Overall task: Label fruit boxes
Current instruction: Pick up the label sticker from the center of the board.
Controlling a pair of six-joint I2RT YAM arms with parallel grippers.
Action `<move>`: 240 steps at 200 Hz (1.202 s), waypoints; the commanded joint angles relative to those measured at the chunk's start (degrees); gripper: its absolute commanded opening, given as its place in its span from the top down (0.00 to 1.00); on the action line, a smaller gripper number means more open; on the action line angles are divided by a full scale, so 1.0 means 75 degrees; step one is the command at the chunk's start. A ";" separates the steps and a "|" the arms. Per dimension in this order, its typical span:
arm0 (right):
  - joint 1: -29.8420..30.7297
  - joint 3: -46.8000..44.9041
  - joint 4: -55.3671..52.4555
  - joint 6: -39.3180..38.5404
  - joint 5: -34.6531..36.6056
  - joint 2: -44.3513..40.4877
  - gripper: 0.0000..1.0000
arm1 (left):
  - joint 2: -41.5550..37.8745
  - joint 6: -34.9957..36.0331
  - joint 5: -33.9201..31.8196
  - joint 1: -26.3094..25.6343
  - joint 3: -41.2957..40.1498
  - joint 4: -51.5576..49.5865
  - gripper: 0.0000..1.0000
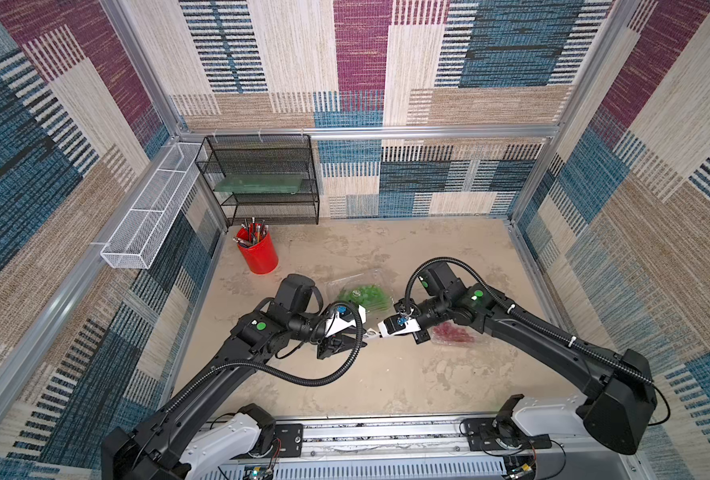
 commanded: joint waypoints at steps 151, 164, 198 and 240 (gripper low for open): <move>0.0159 0.0043 -0.0155 -0.0281 0.0220 -0.0088 1.00 | 0.0145 0.0328 -0.0446 -0.0071 0.0144 -0.0271 0.58; 0.0160 0.0040 -0.0145 -0.0278 0.0217 -0.0100 1.00 | 0.0160 0.0328 -0.0388 -0.0082 0.0146 -0.0271 0.60; 0.0159 0.0044 -0.0142 -0.0285 0.0217 -0.0100 1.00 | 0.0199 0.0340 -0.0351 -0.0112 0.0145 -0.0269 0.70; 0.0169 0.0048 -0.0121 -0.0285 0.0170 -0.0089 1.00 | 0.0253 0.0364 -0.0316 -0.0153 0.0167 -0.0273 0.81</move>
